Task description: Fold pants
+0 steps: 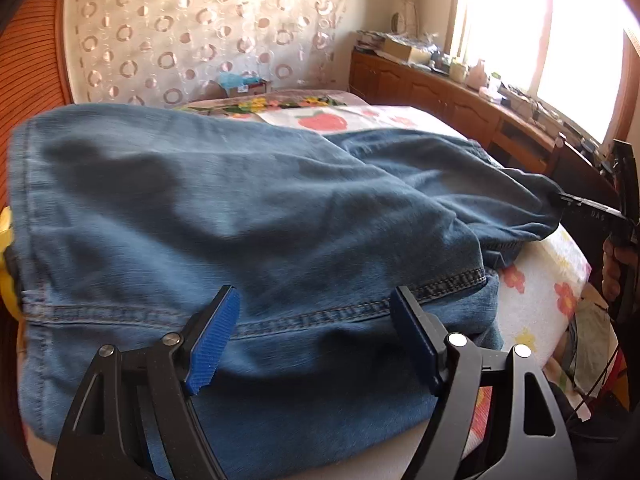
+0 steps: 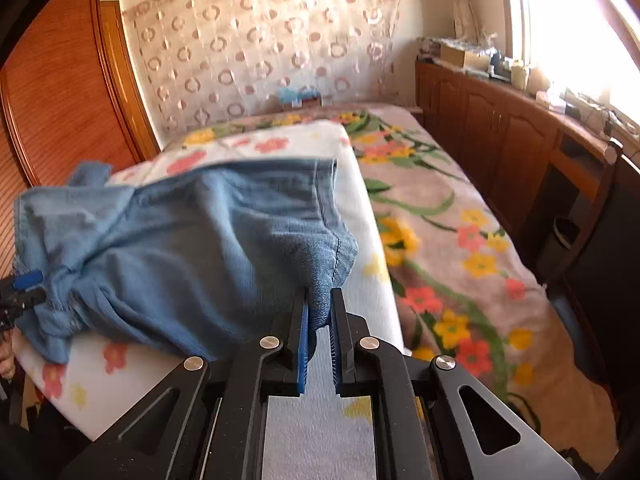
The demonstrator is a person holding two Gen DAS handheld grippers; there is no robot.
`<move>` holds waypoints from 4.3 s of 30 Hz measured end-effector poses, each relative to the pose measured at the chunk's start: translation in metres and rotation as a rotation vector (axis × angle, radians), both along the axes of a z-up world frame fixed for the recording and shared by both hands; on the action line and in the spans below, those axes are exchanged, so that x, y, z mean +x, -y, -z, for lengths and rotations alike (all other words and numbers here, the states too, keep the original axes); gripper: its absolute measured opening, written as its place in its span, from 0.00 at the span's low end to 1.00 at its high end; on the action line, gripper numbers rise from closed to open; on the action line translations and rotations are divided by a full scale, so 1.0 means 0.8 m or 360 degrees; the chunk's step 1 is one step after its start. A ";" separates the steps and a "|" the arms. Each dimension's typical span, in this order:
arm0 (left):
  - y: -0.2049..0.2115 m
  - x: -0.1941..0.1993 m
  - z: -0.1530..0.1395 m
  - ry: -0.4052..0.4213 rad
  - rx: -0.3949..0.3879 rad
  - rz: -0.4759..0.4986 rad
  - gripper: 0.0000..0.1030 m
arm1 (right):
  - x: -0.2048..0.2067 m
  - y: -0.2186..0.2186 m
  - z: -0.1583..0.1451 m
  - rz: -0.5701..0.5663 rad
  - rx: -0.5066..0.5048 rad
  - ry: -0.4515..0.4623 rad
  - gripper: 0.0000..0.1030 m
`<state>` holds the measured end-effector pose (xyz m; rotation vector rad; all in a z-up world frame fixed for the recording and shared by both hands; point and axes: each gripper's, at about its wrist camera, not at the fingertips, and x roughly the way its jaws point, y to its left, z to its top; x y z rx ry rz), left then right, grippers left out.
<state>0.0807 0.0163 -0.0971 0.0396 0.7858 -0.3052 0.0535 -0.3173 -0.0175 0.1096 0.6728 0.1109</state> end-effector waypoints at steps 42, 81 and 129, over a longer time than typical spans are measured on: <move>-0.141 -0.051 -0.057 0.0215 -0.0043 -0.0370 0.76 | -0.011 -0.261 -0.162 -0.1117 0.0078 0.0354 0.35; -0.092 -0.039 -0.004 0.0054 -0.0084 -0.0168 0.16 | 0.099 -0.280 -0.043 -0.1018 0.0034 -0.0055 0.01; -0.163 -0.058 -0.030 0.0151 -0.0087 -0.0389 0.78 | 0.116 -0.325 -0.115 -0.1017 -0.0202 0.0107 0.53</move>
